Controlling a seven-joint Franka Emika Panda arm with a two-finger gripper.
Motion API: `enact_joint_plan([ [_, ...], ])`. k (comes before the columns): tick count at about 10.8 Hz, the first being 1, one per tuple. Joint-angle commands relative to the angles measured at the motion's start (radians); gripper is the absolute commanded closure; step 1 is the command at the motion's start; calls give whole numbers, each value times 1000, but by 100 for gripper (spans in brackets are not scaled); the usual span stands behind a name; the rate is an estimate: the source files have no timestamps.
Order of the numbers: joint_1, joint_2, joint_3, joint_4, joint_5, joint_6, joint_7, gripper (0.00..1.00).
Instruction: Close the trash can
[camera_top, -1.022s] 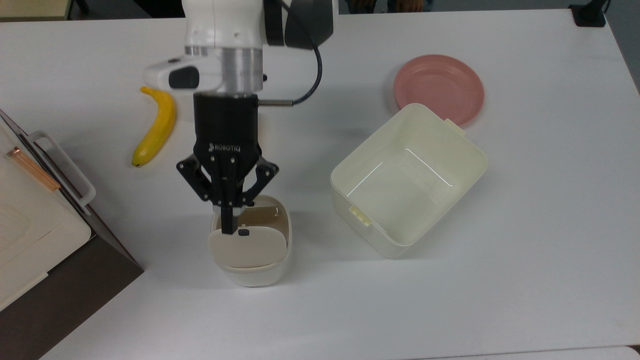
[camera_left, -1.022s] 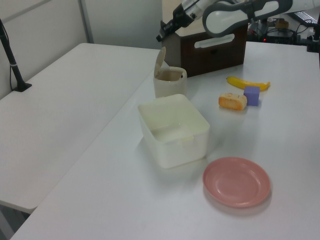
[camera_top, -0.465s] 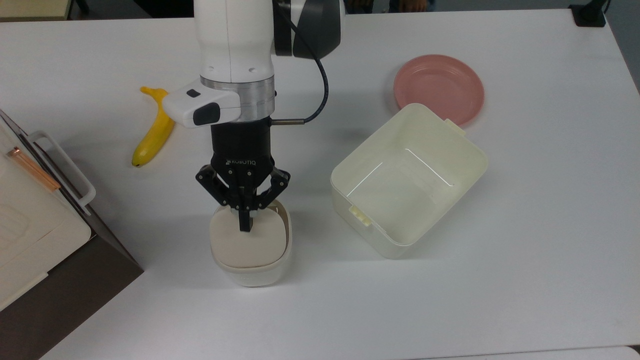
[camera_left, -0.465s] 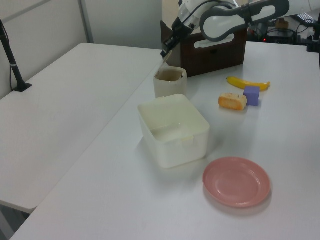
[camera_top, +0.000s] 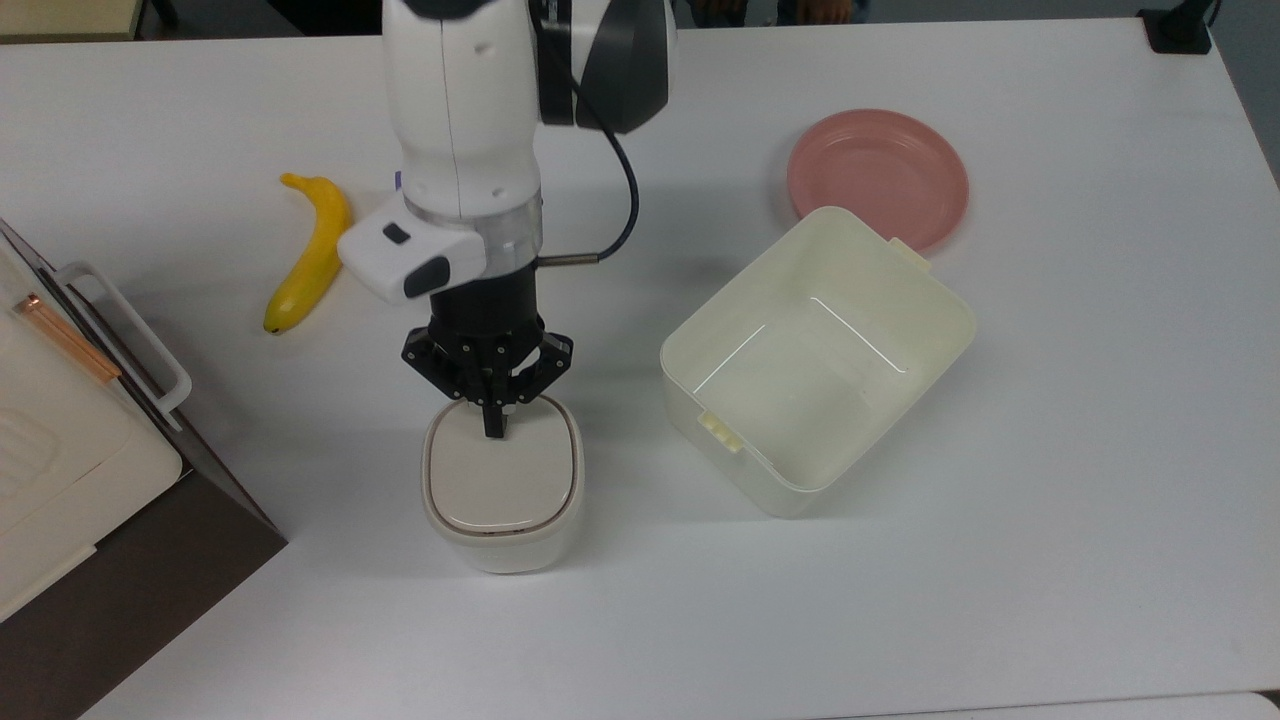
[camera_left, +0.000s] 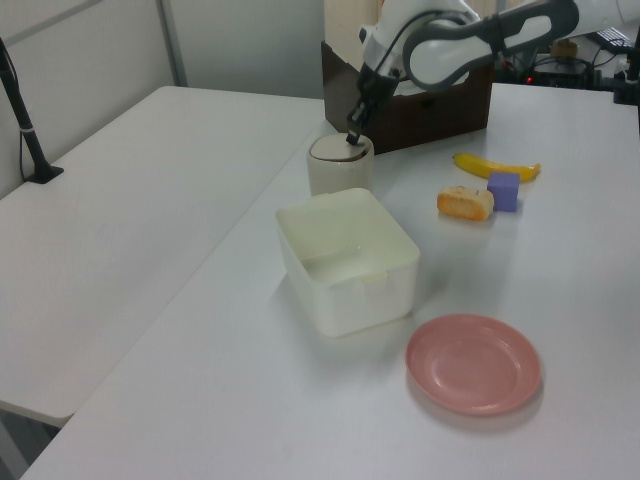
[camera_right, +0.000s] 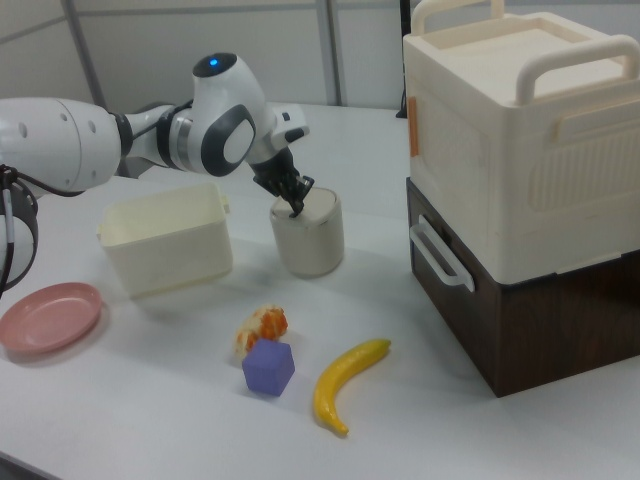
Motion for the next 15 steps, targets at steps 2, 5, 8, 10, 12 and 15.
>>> enact_joint_plan([
  [2,15,0,-22,-54,-1,-4,-39,100],
  [5,14,-88,-22,-59,16,-21,-30,100],
  [8,15,-276,-22,-161,38,-200,-25,96],
  [10,18,-360,-17,-168,27,-457,-27,82],
  [12,18,-406,-19,-168,9,-611,-27,19],
  [15,21,-436,-11,-163,-100,-700,-27,0],
])
